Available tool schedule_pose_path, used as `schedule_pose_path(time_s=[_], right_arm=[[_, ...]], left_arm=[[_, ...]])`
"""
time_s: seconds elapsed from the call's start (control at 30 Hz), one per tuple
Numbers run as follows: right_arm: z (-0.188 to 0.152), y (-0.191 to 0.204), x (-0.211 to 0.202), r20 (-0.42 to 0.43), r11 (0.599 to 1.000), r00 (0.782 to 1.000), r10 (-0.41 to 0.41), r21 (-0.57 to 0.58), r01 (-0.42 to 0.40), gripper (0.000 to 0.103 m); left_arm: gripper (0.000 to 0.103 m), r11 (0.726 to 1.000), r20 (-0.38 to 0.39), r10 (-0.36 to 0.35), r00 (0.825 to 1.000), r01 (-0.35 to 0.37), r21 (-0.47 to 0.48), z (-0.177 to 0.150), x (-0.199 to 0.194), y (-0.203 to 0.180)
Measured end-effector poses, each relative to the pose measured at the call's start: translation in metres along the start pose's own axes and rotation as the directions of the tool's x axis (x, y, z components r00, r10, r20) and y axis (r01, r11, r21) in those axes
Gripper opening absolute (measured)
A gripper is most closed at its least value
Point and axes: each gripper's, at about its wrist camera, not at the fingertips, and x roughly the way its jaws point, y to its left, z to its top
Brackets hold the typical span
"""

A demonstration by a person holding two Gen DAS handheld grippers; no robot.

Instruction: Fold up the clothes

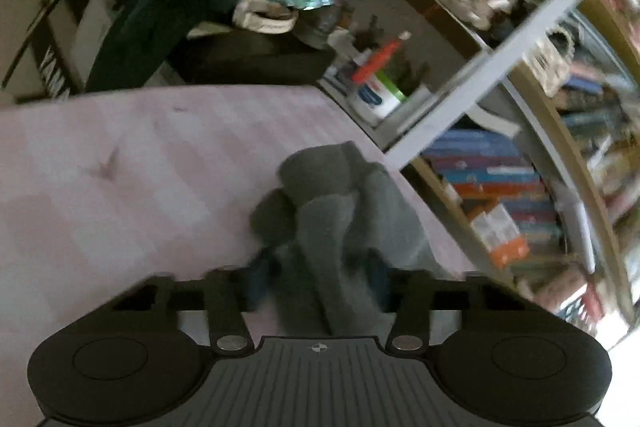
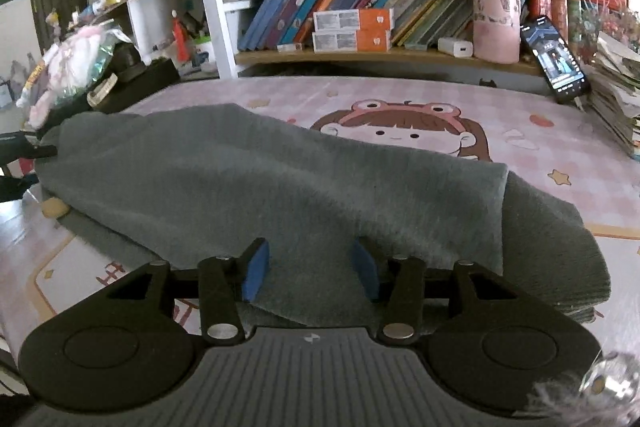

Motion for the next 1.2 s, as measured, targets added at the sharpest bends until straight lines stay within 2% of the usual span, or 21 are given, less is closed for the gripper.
schedule_pose_path(time_s=[0.07, 0.1, 0.17, 0.23, 0.27, 0.37, 0.5, 0.53, 0.57, 0.63, 0.67, 0.97, 1.2], right_arm=[[0.0, 0.001, 0.0, -0.001, 1.0, 1.0, -0.001, -0.005, 0.001, 0.047], [-0.001, 0.0, 0.0, -0.001, 1.0, 1.0, 0.001, -0.004, -0.001, 0.047], [-0.001, 0.0, 0.0, -0.003, 1.0, 1.0, 0.002, -0.003, -0.002, 0.048], [0.0, 0.001, 0.0, -0.006, 1.0, 1.0, 0.002, -0.006, -0.002, 0.049], [0.0, 0.001, 0.0, -0.007, 1.0, 1.0, 0.001, -0.009, -0.001, 0.049], [0.0, 0.002, 0.0, -0.009, 1.0, 1.0, -0.003, -0.015, 0.002, 0.049], [0.0, 0.003, 0.001, -0.011, 1.0, 1.0, -0.007, -0.023, 0.007, 0.049], [0.0, 0.003, 0.001, -0.011, 1.0, 1.0, -0.008, -0.025, 0.008, 0.049], [0.0, 0.004, 0.001, -0.012, 1.0, 1.0, -0.009, -0.027, 0.009, 0.05], [0.001, 0.005, 0.001, -0.012, 0.999, 1.0, -0.01, -0.031, 0.01, 0.05], [0.004, 0.007, 0.003, -0.009, 0.999, 1.0, -0.005, -0.035, 0.005, 0.05], [0.03, 0.026, 0.018, 0.011, 0.997, 0.999, 0.039, -0.072, -0.038, 0.049], [0.07, 0.085, 0.071, 0.015, 0.974, 0.992, 0.127, -0.193, -0.122, 0.049]], left_arm=[[0.016, 1.0, 0.01, -0.008, 1.0, 0.009, -0.021, -0.002, 0.001, -0.002], [0.014, 1.0, 0.029, -0.022, 0.999, 0.022, -0.01, -0.004, -0.001, -0.006], [0.013, 0.99, 0.099, -0.086, 0.991, 0.073, 0.123, -0.01, -0.016, -0.03], [0.013, 0.951, 0.151, -0.169, 0.974, 0.121, 0.283, -0.017, -0.031, -0.056], [0.014, 0.944, 0.145, -0.174, 0.974, 0.124, 0.306, -0.017, -0.032, -0.06], [0.017, 0.959, 0.095, -0.115, 0.989, 0.086, 0.271, -0.011, -0.023, -0.058], [0.018, 0.997, 0.019, -0.012, 1.0, 0.01, 0.083, -0.007, -0.006, -0.022], [0.027, 0.999, 0.003, -0.015, 1.0, 0.015, 0.041, -0.007, -0.003, -0.014], [0.046, 0.999, -0.008, -0.029, 1.0, 0.03, 0.022, -0.008, -0.002, -0.01], [0.058, 0.999, -0.025, -0.051, 0.998, 0.052, 0.014, -0.008, 0.0, -0.008], [0.061, 0.998, -0.028, -0.053, 0.998, 0.054, 0.023, -0.009, 0.001, -0.009], [0.061, 0.996, -0.02, -0.047, 0.999, 0.048, 0.08, -0.012, 0.012, -0.021], [0.061, 0.992, 0.001, -0.052, 0.999, 0.051, 0.113, -0.016, 0.011, -0.023]])
